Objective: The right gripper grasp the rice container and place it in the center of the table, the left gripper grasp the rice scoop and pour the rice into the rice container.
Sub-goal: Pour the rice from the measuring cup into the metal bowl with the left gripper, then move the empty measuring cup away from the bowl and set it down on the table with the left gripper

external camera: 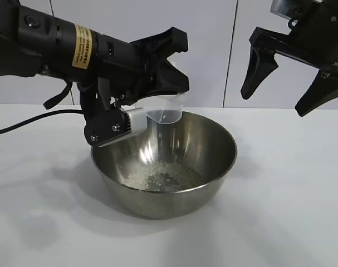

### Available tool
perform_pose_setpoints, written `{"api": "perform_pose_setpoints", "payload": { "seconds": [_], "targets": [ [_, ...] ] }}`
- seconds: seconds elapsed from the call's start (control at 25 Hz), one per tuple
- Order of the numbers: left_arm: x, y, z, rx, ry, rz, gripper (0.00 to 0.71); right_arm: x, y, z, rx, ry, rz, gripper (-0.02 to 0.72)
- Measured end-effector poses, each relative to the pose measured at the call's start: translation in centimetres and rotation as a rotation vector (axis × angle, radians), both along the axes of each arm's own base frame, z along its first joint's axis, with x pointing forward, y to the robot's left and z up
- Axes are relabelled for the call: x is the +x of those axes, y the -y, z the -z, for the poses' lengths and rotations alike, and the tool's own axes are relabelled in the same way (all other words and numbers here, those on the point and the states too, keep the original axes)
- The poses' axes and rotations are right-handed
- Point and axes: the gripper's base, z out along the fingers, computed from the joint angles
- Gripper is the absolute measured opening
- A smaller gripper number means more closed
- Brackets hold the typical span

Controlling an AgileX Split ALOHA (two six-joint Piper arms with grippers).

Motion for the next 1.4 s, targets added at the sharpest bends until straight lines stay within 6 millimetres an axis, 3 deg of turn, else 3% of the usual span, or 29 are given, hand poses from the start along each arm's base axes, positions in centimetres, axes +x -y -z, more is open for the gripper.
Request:
{"api": "perform_pose_setpoints", "payload": {
  "seconds": [0.28,0.52,0.68,0.92,1.0,1.16,1.4],
  "targets": [
    [-0.9,0.2,-1.1,-0.528,-0.480,-0.114,0.011,0.0,0.0,0.0,0.000,0.000,0.000,0.661],
    [-1.6,-1.4,-0.3,-0.951,-0.818,-0.301,0.011,0.0,0.0,0.0,0.000,0.000,0.000,0.661],
    [-1.3,-3.1,-0.1,-1.297,-0.991,-0.487,0.011,0.0,0.0,0.0,0.000,0.003,0.001,0.661],
    [-1.2,-7.0,-2.3,-1.836,-1.094,-0.637,0.011,0.1,0.0,0.0,0.008,0.010,0.007,0.661],
    [-1.6,-8.4,-2.6,-1.939,-1.085,-0.668,0.011,0.1,-0.1,-0.1,0.011,0.012,0.009,0.661],
    [-2.2,-11.9,-0.3,-2.083,-1.137,-0.784,0.011,0.1,-0.1,-0.1,0.015,0.013,0.013,0.661],
    [-2.9,-16.8,2.3,-2.074,-1.164,-0.908,0.011,0.3,-0.1,-0.1,0.020,0.028,0.021,0.661]
  ]
}}
